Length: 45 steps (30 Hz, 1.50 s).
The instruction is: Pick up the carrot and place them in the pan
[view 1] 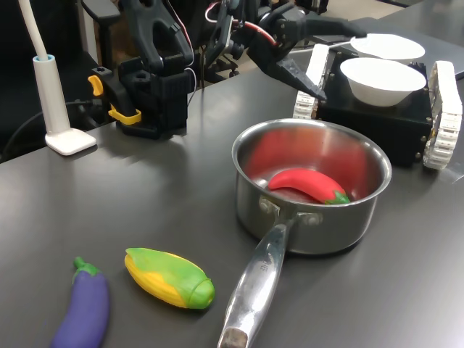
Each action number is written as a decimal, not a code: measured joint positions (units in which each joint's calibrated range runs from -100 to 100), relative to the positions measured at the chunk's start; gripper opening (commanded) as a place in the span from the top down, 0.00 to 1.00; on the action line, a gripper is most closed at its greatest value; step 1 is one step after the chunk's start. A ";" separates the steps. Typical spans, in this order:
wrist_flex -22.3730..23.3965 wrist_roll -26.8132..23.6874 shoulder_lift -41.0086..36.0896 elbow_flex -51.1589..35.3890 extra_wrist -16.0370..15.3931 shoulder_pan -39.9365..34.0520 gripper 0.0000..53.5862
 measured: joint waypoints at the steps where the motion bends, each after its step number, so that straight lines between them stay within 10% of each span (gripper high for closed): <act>1: 0.08 0.00 -0.25 0.00 0.00 0.00 0.08; 14: 0.25 -0.63 -3.03 -0.09 0.00 0.00 0.15; 28: -0.08 0.00 -13.05 4.07 0.00 0.00 0.93; 45: 3.14 -0.24 -24.83 4.16 0.00 -2.86 1.00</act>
